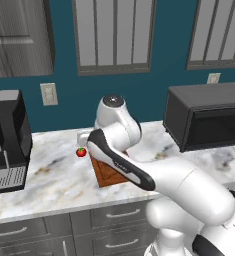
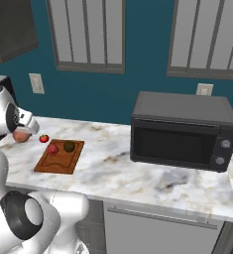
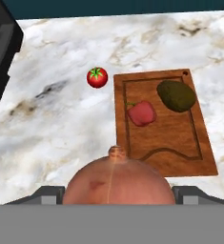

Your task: Place the avocado, onion, tomato, and bell pepper on the cutting board.

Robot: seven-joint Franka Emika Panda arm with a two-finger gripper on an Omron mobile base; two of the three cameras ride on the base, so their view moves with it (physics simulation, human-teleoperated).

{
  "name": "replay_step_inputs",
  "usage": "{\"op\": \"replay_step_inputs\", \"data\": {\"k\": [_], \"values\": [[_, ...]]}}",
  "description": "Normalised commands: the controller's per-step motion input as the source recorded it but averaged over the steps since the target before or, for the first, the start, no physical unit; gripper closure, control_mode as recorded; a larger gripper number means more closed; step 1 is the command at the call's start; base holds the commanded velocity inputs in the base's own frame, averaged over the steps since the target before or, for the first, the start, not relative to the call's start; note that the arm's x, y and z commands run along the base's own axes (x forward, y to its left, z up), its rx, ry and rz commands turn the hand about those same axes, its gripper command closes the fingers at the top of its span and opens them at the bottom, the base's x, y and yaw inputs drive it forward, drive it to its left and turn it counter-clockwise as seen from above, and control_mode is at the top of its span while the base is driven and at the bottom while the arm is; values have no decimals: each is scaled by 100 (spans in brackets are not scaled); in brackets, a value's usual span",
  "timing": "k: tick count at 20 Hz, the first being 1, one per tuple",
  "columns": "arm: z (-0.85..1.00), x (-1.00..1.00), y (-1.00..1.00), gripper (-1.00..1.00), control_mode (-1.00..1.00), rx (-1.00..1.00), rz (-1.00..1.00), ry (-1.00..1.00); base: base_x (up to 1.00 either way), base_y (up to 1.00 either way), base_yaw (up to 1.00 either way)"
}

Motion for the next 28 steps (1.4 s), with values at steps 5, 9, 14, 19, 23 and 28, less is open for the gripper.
{"op": "replay_step_inputs", "data": {"k": [5, 9, 14, 19, 23, 28], "values": [[0, 10, -36, 100, -100, 0, 0, 6, 0, 0, 0], [-1, 25, -25, 100, -100, 0, 0, 13, 0, 0, 0], [-5, 19, -22, 100, -100, 0, 0, 15, 0, 0, 0], [-18, 2, -1, 100, -100, 0, 0, 5, 0, 0, 0], [-32, 0, 0, 100, -100, 0, 0, 0, 0, 0, 0], [-27, 6, 0, 100, -100, 0, 0, -2, 0, 0, 0]]}}
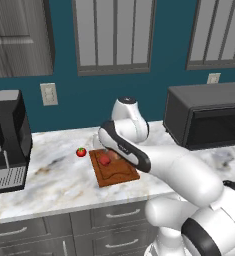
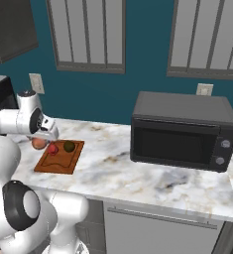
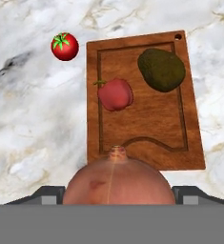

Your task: Place the avocado, onion, tomato, and bell pepper on the cutting board.

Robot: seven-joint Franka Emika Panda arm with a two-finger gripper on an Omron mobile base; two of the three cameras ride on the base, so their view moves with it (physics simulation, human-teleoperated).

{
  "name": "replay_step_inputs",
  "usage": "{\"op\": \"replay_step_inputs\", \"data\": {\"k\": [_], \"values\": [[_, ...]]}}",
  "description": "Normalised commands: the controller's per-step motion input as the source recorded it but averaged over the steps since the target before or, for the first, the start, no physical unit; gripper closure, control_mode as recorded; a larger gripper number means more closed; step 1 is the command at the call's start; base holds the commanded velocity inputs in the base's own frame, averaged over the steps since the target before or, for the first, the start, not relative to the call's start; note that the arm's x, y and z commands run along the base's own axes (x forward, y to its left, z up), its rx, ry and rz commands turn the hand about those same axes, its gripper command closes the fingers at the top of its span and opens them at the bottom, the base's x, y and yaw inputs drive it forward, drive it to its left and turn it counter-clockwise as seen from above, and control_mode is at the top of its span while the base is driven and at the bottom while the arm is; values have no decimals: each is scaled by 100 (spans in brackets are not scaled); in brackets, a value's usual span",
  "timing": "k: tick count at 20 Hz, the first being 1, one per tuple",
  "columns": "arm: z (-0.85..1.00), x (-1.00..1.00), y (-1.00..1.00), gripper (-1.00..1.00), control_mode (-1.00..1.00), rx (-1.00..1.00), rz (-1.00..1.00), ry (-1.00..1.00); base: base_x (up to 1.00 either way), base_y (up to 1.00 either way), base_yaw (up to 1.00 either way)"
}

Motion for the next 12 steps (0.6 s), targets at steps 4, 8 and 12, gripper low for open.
{"op": "replay_step_inputs", "data": {"k": [4, 8, 12], "values": [[-37, 8, -1, 100, -100, 0, 0, 0, 0, 0, 0], [-37, 18, -2, 100, -100, -1, 0, 0, 0, 0, 0], [-32, 12, -15, 100, -100, 0, 0, 0, 0, 0, 0]]}}
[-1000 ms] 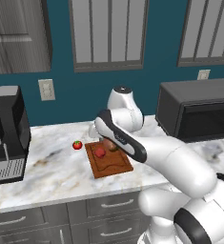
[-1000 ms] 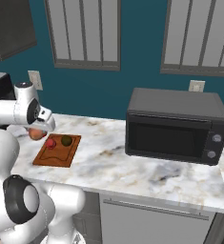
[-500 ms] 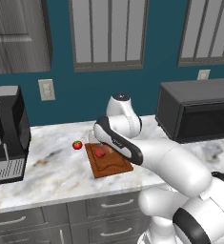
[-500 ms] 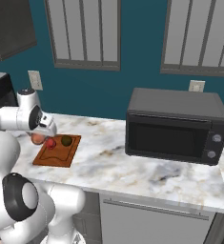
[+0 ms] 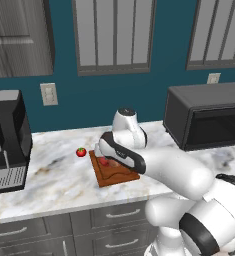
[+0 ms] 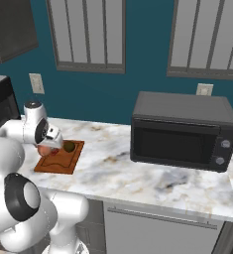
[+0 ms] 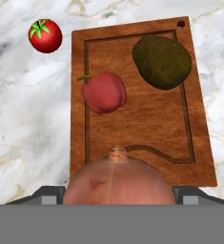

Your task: Place the avocado, onion, tomato, and bell pepper on the cutting board.

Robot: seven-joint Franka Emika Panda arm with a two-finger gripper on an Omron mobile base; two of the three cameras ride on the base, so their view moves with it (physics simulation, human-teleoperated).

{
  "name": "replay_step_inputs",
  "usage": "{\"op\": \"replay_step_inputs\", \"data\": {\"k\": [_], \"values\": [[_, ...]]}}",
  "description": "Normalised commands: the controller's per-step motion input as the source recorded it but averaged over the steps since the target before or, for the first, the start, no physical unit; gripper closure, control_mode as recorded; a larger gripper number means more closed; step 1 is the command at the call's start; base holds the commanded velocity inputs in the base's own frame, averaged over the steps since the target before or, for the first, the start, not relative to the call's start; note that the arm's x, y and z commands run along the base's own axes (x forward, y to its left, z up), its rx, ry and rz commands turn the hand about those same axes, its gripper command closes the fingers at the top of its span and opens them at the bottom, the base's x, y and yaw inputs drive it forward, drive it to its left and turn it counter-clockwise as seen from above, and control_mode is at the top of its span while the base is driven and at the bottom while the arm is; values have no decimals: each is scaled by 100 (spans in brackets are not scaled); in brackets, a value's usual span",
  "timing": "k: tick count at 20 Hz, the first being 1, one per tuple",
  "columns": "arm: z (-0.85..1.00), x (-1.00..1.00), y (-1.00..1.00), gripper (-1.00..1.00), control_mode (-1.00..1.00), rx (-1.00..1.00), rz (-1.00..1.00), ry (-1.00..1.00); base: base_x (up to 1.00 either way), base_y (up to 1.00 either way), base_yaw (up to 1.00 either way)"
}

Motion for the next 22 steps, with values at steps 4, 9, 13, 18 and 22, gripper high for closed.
{"op": "replay_step_inputs", "data": {"k": [4, 9, 13, 18, 22], "values": [[-27, 10, -25, 100, -100, 0, 0, 0, 0, 0, 0], [-21, 18, -20, 100, -100, 0, 0, 0, 0, 0, 0], [-15, 21, -10, 100, -100, 0, 0, 0, 0, 0, 0], [-8, 11, -7, 100, -100, 0, 0, 0, 0, 0, 0], [-6, 4, -7, 100, -100, 0, 0, 0, 0, 0, 0]]}}
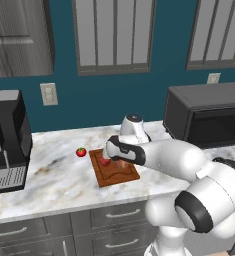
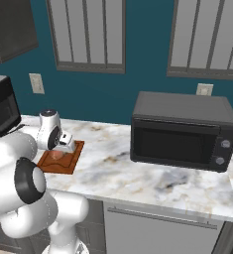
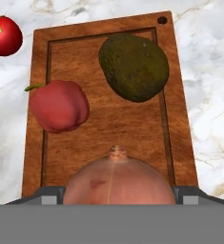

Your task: Place the avocado, onion, tomato, and bell pepper on the cutting board.

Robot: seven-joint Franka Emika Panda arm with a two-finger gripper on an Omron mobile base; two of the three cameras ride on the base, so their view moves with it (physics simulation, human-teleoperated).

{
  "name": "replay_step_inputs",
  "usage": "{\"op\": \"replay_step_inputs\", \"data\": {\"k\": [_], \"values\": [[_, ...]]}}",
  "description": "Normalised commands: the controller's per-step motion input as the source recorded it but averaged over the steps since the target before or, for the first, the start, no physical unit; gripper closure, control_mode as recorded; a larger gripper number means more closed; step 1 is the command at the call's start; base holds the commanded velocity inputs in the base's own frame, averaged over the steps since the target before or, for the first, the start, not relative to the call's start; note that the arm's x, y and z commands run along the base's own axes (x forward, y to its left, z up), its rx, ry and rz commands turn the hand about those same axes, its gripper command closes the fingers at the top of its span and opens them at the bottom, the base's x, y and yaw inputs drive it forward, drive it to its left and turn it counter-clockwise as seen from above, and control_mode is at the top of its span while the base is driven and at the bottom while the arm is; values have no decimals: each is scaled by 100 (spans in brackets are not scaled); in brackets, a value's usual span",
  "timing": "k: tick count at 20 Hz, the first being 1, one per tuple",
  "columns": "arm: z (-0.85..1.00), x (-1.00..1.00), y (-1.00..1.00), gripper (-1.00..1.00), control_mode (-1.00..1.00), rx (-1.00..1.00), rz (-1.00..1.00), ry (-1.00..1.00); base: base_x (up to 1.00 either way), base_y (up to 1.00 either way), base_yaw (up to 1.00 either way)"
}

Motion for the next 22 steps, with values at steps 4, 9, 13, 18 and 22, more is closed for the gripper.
{"op": "replay_step_inputs", "data": {"k": [4, 9, 13, 18, 22], "values": [[-12, 3, -10, 100, -100, 0, 0, 0, 0, 0, 0], [-15, 8, -10, 100, -100, 0, 0, 0, 0, 0, 0], [-18, 13, -11, 100, -100, 0, 0, 0, 0, 0, 0], [-23, 15, -9, 100, -100, 0, 0, 0, 0, 0, 0], [-34, 13, 0, 100, -100, 0, 0, 3, 0, 0, 0]]}}
